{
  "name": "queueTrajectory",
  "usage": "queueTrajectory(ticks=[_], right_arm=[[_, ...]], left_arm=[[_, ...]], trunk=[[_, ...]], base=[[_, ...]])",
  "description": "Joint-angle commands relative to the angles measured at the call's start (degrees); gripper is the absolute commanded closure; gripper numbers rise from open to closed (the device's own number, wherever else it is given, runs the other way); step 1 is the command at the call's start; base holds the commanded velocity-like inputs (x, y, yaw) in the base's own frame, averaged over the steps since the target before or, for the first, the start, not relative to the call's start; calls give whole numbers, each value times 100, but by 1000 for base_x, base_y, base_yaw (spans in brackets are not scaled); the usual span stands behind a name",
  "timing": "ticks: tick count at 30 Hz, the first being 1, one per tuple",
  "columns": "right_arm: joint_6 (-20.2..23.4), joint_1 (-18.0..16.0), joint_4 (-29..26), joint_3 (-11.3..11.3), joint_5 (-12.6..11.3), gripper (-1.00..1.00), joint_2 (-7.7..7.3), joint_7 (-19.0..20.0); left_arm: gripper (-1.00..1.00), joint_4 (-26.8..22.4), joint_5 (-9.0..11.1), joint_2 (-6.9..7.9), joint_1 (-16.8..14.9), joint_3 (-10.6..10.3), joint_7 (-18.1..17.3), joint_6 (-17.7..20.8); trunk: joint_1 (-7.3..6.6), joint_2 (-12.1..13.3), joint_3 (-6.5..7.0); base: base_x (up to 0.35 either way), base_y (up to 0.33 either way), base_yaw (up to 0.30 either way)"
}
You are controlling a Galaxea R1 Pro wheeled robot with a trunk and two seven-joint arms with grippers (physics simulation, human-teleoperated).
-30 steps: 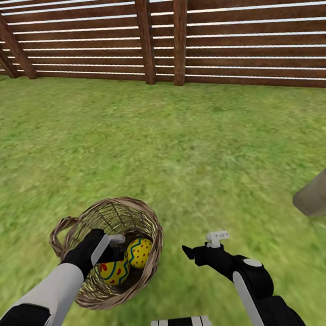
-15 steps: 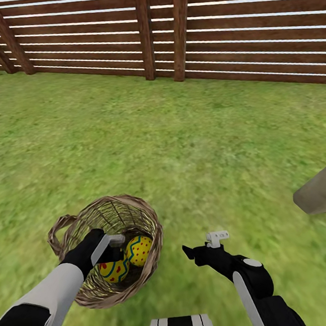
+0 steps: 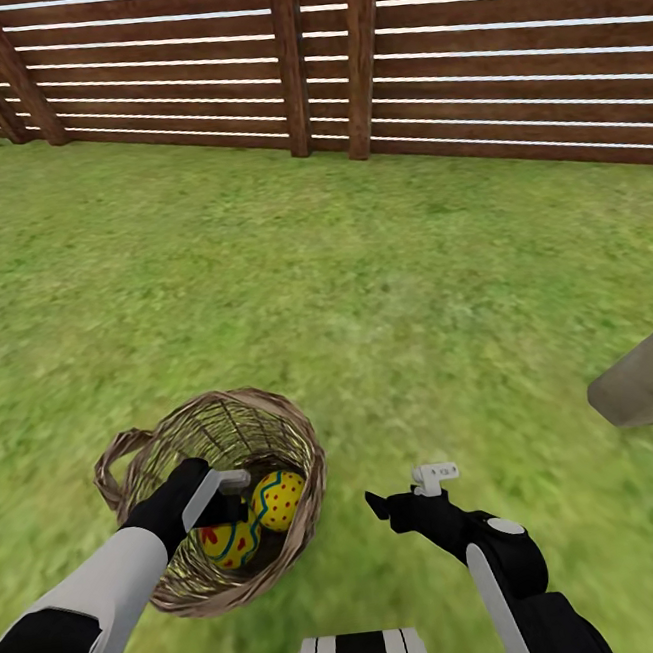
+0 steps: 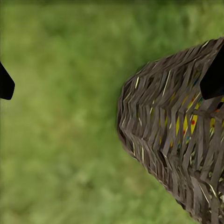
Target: Take the three Easter eggs out of the wicker basket on the lawn in the garden, then place them on the lawn next to a single tree (choose any tree) so that all three eggs are next to the same tree and none are left in the basket.
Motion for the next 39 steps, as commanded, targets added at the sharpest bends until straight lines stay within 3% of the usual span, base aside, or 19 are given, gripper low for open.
queueTrajectory(ticks=[1,39], right_arm=[[33,-3,-5,-4,-54,-100,2,-16],[33,-1,-5,-4,-54,-100,2,-13]], left_arm=[[-100,-10,61,7,-2,-44,44,18],[-100,-18,60,-2,-2,-50,-43,32]], trunk=[[-1,-2,-4],[7,-6,-71]], base=[[0,0,0],[0,0,0]])
